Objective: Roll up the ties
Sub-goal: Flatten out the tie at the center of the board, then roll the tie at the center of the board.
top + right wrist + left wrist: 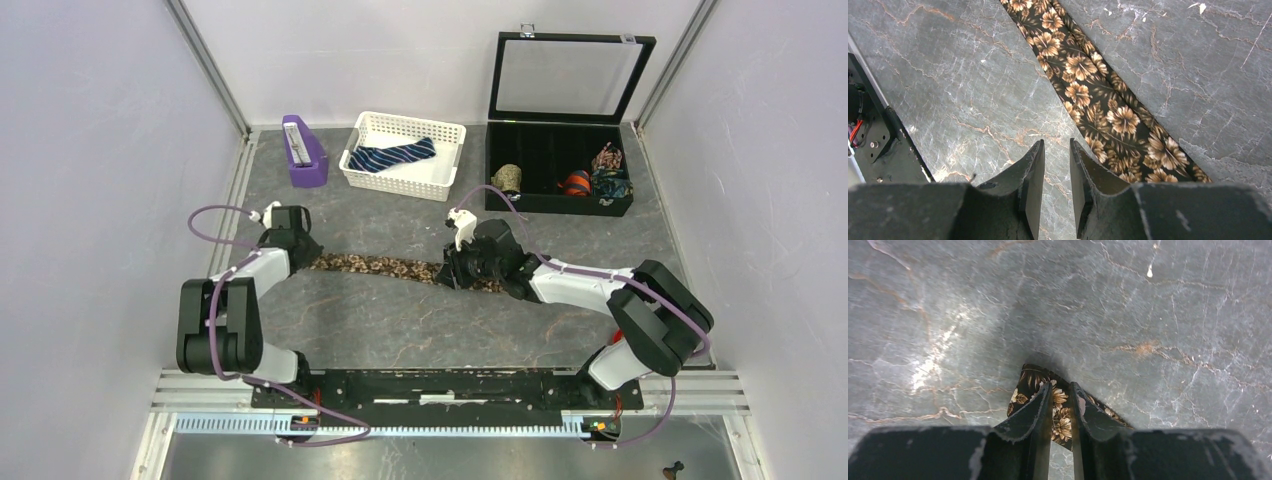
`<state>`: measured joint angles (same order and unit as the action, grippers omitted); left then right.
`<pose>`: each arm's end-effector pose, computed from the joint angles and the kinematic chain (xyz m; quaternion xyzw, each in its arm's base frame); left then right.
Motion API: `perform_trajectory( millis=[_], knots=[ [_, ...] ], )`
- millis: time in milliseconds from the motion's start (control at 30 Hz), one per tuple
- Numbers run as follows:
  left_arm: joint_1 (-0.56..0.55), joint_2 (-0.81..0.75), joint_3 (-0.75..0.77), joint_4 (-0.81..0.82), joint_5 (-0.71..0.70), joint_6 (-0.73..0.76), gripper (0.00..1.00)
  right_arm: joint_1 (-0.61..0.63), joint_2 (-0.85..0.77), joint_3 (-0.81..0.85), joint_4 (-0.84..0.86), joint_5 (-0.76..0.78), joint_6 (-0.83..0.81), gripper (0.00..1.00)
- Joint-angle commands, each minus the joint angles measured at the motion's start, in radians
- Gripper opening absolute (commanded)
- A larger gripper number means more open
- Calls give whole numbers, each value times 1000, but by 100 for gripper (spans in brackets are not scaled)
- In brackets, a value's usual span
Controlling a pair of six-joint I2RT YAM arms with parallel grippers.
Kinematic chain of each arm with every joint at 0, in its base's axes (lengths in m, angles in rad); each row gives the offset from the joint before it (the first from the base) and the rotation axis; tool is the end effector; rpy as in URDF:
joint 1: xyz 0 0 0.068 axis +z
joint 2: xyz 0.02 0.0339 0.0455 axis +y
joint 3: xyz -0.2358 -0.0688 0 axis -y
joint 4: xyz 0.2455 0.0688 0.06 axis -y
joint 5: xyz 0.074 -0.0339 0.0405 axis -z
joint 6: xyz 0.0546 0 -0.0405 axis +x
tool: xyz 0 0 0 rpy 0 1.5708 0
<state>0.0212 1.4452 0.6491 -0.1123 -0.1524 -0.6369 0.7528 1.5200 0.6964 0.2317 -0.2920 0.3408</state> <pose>0.2835 0.0143 0.1131 -0.3281 0.8843 -0.0296 0.3308 0.2255 0.2328 0.1392 -0.2456 0.8408 0.3515 0.3306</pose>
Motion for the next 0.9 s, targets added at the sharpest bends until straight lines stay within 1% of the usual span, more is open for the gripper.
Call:
perform_trajectory(
  millis=[0,67,100,167,267,300,333,400,467,567,633,700,767,867],
  knots=[
    [42,-29,-34,49,2,-10,26,5,-18,-8,43,-10,4,31],
    [55,-49,-50,63,26,-11,27,4,-18,-10,44,-10,2,31],
    [56,-76,-58,72,37,-10,30,5,-16,-11,42,-9,2,31],
    [55,-146,-79,91,61,-8,42,6,-16,-10,42,-10,1,31],
    [56,-272,-96,65,34,-4,65,6,-16,-4,39,-8,1,31],
    [56,-306,-96,45,8,-5,70,6,-16,-1,38,-6,1,31],
    [56,-342,-100,26,-27,-12,71,6,-18,3,35,-6,1,31],
    [57,-401,-116,-16,-112,-47,70,6,-18,10,28,-4,-4,31],
    [65,-454,-141,-46,-175,-74,66,6,-21,15,20,-2,-9,31],
    [93,-508,-194,-44,-193,-112,64,7,-33,7,17,-2,-8,31],
    [134,-509,-228,-27,-125,-144,64,8,-42,1,19,-4,-9,31],
    [196,-473,-254,19,-12,-160,63,8,-50,-7,20,-5,-9,31],
    [245,-401,-252,44,74,-166,59,8,-56,-15,23,-6,-7,31],
    [281,-320,-258,105,179,-162,50,7,-64,-32,33,-4,-3,31]
  ],
)
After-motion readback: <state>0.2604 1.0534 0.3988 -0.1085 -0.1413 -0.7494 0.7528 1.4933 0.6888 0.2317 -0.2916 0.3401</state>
